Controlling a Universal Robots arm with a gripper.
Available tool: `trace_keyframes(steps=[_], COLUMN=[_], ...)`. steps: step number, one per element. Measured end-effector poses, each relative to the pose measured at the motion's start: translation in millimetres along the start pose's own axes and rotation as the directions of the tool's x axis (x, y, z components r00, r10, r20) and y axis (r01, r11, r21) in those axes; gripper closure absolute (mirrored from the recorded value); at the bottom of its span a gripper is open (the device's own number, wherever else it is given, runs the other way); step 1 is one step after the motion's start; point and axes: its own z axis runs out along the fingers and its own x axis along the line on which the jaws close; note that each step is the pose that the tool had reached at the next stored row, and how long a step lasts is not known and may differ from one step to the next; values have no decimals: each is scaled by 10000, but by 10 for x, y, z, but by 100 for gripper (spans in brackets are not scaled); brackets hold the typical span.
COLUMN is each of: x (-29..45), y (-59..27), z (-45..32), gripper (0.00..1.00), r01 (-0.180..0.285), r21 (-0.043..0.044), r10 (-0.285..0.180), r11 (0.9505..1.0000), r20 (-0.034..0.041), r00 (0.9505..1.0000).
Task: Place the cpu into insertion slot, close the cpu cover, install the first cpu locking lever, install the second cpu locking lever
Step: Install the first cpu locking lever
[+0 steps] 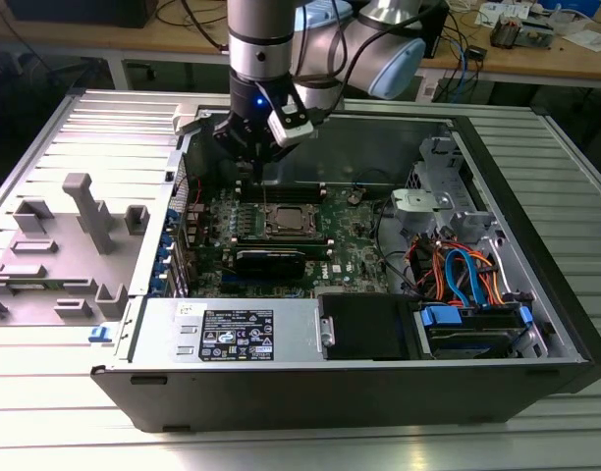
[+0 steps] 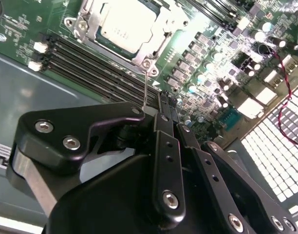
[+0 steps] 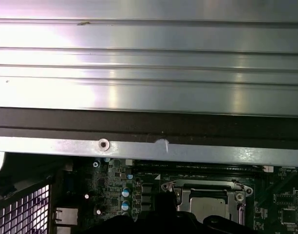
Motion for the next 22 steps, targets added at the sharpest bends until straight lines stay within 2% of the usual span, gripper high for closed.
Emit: trace_keyframes(steps=[15, 22], x=[-24, -113], y=[-1, -5], z=[0, -3], gripper=[89, 89], r01=[2, 1], r21=[0, 1], r10=[-2, -1], r11=[10000, 10000], r20=[0, -1], r00=[10000, 10000])
